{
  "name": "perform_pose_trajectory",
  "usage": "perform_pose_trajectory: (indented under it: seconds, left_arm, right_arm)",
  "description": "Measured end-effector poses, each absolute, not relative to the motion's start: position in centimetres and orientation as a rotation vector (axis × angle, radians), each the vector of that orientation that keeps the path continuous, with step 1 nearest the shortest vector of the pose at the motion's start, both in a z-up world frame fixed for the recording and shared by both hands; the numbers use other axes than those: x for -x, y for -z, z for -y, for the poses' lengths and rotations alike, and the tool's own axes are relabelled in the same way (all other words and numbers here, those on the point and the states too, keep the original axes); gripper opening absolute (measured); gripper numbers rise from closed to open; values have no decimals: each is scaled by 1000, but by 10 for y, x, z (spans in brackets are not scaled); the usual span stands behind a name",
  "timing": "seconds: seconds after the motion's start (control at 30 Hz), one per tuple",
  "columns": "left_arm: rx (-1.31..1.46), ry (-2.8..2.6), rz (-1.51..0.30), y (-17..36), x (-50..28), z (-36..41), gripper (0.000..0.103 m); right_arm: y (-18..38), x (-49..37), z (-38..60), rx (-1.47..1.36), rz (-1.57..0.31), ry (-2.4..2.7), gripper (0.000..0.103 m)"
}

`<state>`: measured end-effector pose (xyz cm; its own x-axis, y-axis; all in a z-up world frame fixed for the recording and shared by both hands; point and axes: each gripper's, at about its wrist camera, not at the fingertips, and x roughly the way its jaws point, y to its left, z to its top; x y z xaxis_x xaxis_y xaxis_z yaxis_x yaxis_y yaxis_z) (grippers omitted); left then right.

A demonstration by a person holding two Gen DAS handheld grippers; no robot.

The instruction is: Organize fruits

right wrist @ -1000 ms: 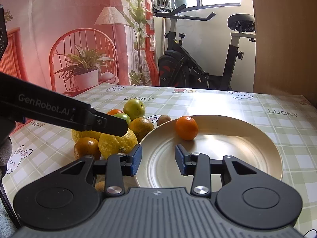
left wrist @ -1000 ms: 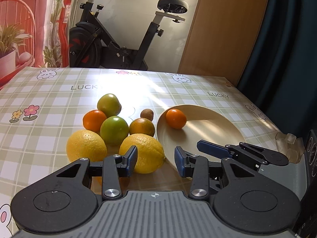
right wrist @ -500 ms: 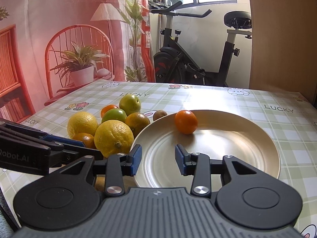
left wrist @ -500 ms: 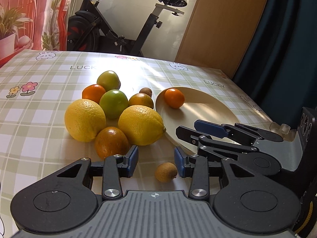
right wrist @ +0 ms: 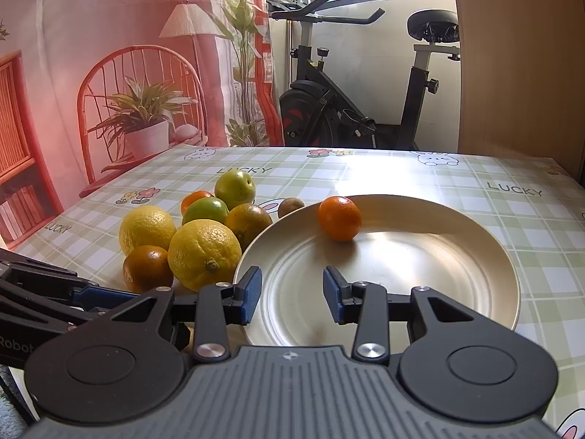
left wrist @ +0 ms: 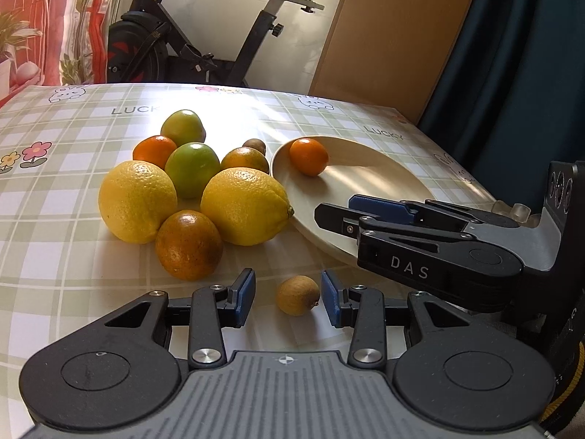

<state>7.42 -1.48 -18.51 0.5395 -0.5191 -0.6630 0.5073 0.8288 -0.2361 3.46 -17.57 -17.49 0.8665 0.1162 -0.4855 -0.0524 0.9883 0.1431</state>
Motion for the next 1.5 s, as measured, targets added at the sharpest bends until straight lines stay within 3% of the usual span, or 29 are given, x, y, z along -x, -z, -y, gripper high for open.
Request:
perform_pose_trajectory:
  seconds: [0.2,0.27,0.93,1.17,1.5]
  left_arm:
    - [21,623,-810,190,-74,15,41]
    - [5,628,-813,191,-73,18,27]
    - [39,560,-729,179,-73,8,27]
    - [128,557,-650,161,-74,-4,27]
    - [228,440,-590,151,-90,-32,27]
  right_arm:
    - [175,-35,177,-137,-515,-89,40]
    - [175,-35,177,-137,-515,-90,40]
    - [172,-33,174,-122,-509,-72,40]
    - [156,-38,177,-122,-496,-79,23]
    - [123,-101,177,-46,-503,-116,21]
